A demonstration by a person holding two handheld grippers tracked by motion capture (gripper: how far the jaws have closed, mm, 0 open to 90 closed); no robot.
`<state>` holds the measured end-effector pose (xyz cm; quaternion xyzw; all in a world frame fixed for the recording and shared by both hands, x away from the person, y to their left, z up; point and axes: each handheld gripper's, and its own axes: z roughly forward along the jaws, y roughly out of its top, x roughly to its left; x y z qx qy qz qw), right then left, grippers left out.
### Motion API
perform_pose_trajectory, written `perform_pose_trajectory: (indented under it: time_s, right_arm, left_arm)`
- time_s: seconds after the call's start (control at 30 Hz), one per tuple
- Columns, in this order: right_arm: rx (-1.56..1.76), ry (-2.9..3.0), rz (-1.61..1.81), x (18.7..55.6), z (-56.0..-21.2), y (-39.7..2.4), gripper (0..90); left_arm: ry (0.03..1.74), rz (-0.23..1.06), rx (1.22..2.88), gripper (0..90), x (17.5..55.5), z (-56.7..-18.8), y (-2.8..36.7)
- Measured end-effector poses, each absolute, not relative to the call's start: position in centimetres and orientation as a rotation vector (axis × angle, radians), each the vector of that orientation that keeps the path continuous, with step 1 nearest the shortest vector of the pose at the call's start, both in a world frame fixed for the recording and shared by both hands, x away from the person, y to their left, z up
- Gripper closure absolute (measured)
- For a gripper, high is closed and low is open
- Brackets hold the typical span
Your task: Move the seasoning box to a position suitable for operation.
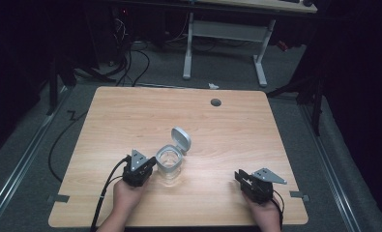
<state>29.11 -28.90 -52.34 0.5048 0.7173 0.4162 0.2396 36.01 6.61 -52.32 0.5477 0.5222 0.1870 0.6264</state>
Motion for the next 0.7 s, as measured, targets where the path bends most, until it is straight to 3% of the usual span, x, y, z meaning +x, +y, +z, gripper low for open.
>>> perform_pose_trajectory:
  time_s: [0.7]
  right_arm:
    - [1.363, 1.98, 1.151, 29.2, -52.5, -28.8, 74.7]
  left_arm:
    - [1.147, 0.373, 1.287, 90.0, 33.0, -52.3, 4.9]
